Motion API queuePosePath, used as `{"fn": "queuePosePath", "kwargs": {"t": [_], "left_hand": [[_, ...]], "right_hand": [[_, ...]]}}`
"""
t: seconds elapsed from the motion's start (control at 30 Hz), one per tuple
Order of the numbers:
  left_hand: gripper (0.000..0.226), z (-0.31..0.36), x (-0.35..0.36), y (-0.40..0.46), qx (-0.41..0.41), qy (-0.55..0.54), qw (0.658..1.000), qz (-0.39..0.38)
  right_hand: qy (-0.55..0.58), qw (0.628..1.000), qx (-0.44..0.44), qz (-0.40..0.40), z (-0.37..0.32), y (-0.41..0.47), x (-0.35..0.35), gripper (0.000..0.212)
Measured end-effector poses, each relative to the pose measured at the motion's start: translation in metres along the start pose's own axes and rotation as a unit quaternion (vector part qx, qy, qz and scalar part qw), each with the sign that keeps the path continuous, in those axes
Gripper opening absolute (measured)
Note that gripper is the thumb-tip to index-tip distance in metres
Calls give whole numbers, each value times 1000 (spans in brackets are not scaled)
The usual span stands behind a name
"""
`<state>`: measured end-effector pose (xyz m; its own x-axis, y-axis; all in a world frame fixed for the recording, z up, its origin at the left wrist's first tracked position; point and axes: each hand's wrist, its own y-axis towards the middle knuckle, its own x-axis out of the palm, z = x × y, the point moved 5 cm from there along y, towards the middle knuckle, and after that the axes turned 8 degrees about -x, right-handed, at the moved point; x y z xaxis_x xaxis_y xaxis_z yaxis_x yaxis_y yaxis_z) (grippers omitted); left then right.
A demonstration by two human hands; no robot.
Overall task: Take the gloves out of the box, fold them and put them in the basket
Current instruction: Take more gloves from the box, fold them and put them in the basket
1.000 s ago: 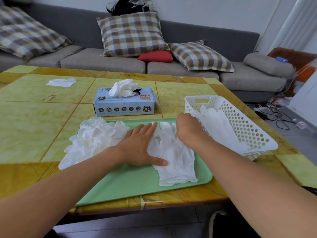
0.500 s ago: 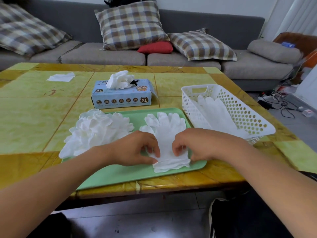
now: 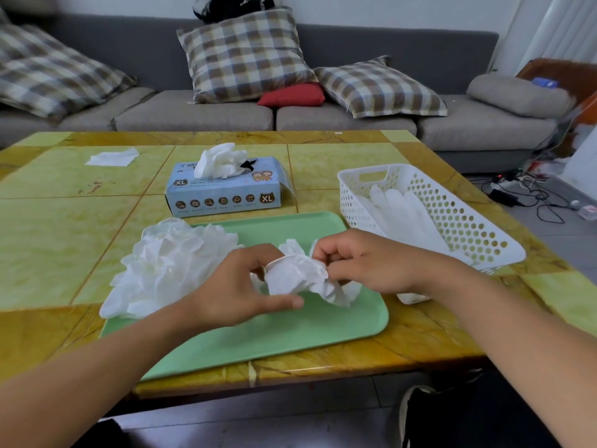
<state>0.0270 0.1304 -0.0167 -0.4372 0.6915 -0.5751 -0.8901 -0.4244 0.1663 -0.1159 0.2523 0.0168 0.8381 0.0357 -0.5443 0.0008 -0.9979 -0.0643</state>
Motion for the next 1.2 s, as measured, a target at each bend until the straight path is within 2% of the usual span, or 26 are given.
{"fn": "queuePosePath", "kwargs": {"t": [0.07, 0.13, 0.2, 0.23, 0.3, 0.33, 0.37, 0.4, 0.43, 0.5, 0.53, 0.6, 0.77, 0.9, 1.2], "left_hand": [[37, 13, -10, 4, -10, -92, 993, 66], [27, 24, -14, 5, -32, -173, 982, 76], [23, 43, -17, 6, -70, -254, 962, 69], [21, 52, -19, 7, -78, -280, 954, 76], [16, 68, -24, 12, -85, -286, 949, 103], [14, 76, -27, 15, -89, -284, 948, 115], [13, 83, -29, 20, -90, -283, 947, 124], [13, 91, -31, 24, -92, -286, 945, 129], [13, 98, -32, 29, -89, -290, 944, 127], [12, 114, -36, 39, -71, -288, 947, 122], [13, 126, -38, 44, -60, -284, 950, 119], [16, 147, -39, 56, -52, -283, 952, 104], [14, 198, -39, 91, -28, -317, 945, 74], [18, 215, -26, 116, -32, -317, 945, 71], [22, 194, 7, 184, -79, -313, 940, 112]], "right_hand": [[131, 991, 12, 25, -2, 1, -1, 19], [288, 956, 24, 44, -3, -1, -1, 30], [397, 916, 11, 51, -12, -3, -1, 41], [435, 899, 2, 48, -18, -5, -2, 49], [481, 876, -20, 30, -28, -11, -6, 80], [484, 874, -41, 29, -35, -14, -8, 92], [472, 878, -65, 43, -41, -16, -11, 96], [440, 890, -85, 77, -46, -20, -15, 90], [397, 904, -95, 128, -50, -22, -21, 75], [338, 905, -98, 239, -58, -26, -38, 43], [323, 900, -99, 276, -61, -30, -51, 33], [302, 895, -106, 311, -72, -39, -77, 27], [265, 888, -114, 358, -95, -72, -146, 31], [208, 897, -87, 380, -99, -97, -190, 35], [191, 907, -27, 374, -37, -74, -234, 26]]}}
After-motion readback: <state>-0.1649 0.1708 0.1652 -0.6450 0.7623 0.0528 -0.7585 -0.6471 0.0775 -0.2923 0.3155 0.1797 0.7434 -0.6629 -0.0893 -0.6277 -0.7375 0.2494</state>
